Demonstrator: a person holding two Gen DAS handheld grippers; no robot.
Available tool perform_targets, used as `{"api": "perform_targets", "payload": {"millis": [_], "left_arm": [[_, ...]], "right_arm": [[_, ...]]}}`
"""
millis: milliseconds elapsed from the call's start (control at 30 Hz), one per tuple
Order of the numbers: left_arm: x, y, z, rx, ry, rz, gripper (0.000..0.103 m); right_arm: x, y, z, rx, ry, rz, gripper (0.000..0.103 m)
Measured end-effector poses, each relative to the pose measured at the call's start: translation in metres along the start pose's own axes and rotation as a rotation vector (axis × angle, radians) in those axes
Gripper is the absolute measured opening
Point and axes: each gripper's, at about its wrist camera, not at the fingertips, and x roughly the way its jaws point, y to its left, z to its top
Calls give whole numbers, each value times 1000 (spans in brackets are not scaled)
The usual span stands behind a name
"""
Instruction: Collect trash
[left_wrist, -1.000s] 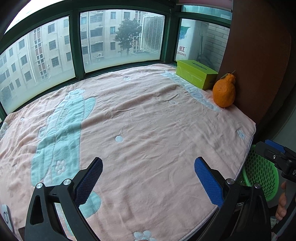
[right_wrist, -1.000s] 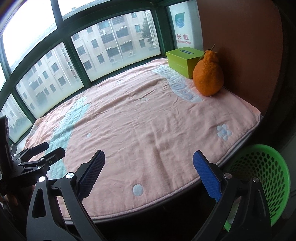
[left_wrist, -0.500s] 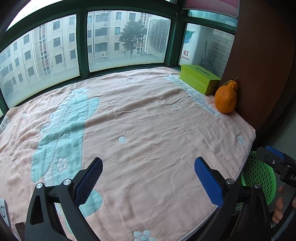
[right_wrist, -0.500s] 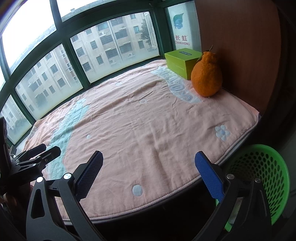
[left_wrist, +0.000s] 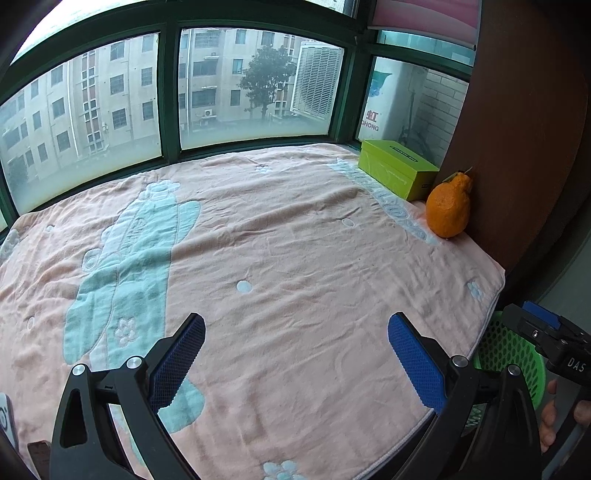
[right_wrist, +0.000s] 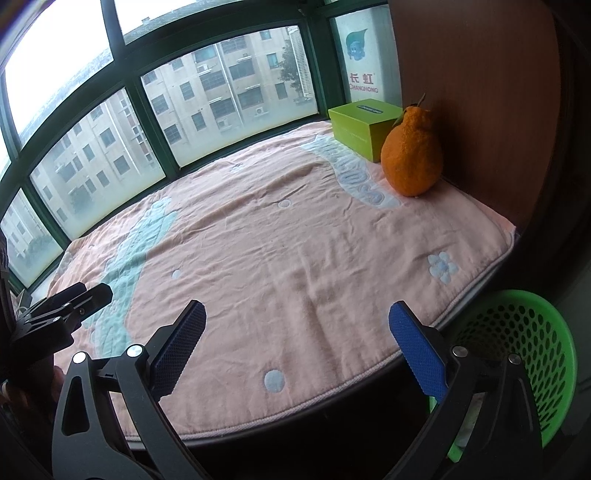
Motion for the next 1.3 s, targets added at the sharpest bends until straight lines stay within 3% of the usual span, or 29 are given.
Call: {"api": "perform_targets", "payload": {"millis": [1300], "left_arm": [[-1, -9, 1, 10, -3, -7, 96]], "right_arm": [[-2, 0, 0, 6, -9, -3, 98]]}}
